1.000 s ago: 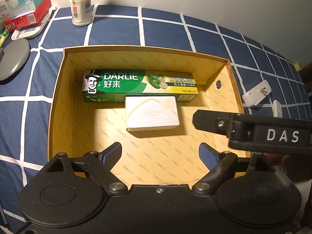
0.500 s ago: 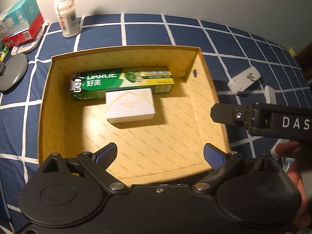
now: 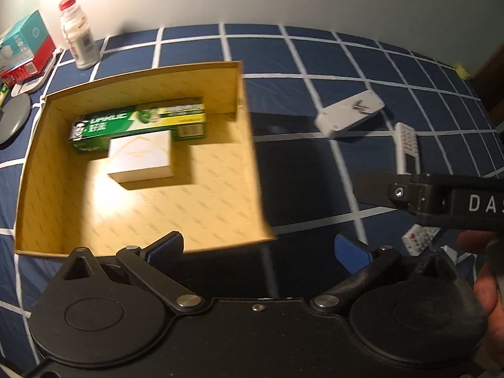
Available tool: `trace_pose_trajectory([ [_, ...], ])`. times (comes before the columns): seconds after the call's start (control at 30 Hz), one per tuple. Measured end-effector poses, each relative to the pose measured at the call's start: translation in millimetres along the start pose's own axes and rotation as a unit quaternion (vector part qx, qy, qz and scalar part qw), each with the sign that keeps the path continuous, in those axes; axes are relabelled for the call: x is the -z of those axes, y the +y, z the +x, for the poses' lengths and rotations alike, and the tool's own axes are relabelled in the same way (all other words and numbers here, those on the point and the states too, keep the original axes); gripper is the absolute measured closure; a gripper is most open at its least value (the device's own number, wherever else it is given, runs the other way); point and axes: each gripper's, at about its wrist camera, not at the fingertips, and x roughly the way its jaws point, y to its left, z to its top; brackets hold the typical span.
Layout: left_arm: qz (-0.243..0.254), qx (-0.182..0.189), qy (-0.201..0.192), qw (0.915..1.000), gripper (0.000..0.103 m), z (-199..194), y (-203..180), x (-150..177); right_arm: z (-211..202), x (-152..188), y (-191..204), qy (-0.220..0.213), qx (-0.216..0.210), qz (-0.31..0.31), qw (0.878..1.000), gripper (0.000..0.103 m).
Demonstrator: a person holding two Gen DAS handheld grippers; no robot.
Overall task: Organize objects
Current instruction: 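Move both tools away from the cardboard box to the white TV remote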
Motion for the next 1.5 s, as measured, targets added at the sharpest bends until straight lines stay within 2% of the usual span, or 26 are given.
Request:
trace_pose_trajectory([
  [0.27, -0.021, -0.022, -0.005, 0.9995, 0.0, 0.8, -49.1, 15.7, -25.0, 9.2, -51.2, 0.001, -0.007, -0.018, 1.0, 0.0],
  [0.53, -0.041, -0.049, -0.006, 0.998, 0.0, 0.1, -71.1, 28.5, -36.0, 18.1, -81.0, 0.007, -0.014, -0.032, 0.999, 0.0],
  [0.87, -0.025, -0.057, 0.004, 0.9981, 0.0, 4.1, -79.4, 40.1, -40.0, 30.8, -96.6, 0.018, 0.013, -0.019, 1.0, 0.0],
  [1.1, -0.008, -0.048, 0.008, 0.9988, 0.0, 7.5, -79.6, 45.5, -40.3, 39.7, -99.9, 0.021, 0.028, -0.005, 0.999, 0.0],
  [1.5, -0.024, -0.048, 0.012, 0.9985, 0.0, 19.7, -83.7, 42.6, -32.9, 35.8, -120.4, 0.03, 0.046, -0.013, 0.998, 0.0],
])
